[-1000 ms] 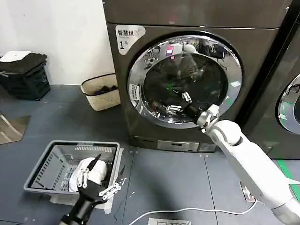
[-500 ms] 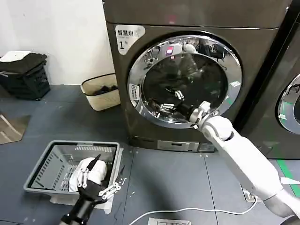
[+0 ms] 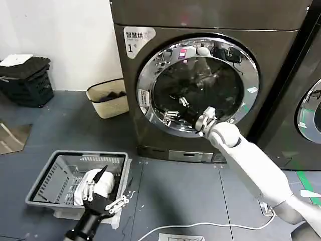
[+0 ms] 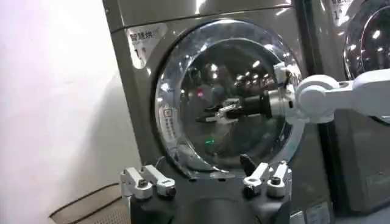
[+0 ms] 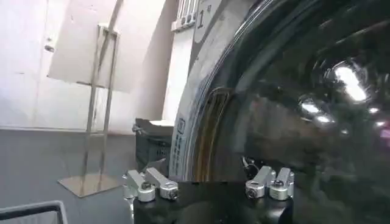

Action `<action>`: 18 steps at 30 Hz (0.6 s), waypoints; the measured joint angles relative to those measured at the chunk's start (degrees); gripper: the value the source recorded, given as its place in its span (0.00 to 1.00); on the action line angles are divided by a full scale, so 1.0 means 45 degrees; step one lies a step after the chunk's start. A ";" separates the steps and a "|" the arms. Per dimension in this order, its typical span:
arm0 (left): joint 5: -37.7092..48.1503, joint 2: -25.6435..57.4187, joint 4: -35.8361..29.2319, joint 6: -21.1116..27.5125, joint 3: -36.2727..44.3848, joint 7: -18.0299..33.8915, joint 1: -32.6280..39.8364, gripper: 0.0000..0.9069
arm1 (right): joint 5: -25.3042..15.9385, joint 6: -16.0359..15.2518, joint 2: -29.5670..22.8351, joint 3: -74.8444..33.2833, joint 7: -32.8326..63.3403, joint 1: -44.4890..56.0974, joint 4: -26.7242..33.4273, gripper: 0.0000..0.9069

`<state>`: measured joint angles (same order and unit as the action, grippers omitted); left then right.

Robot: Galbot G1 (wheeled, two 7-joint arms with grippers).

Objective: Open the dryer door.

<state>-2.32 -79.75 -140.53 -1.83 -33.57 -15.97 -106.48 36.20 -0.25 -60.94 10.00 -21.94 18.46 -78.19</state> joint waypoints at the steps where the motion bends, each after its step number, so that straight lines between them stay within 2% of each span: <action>1: 0.0000 0.0002 0.0000 0.0000 0.0000 0.0000 0.0002 1.00 | -0.0081 0.0017 -0.0049 0.0030 -0.0022 -0.0050 0.0074 1.00; 18: 0.0017 -0.0002 0.0064 -0.0009 -0.0023 0.0000 0.0046 1.00 | -0.0137 0.0049 -0.0704 0.0456 -0.0251 -0.0847 0.1130 1.00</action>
<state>-2.25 -79.76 -140.24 -1.87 -33.67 -15.97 -106.27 35.58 -0.03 -64.11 12.05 -23.07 14.64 -73.11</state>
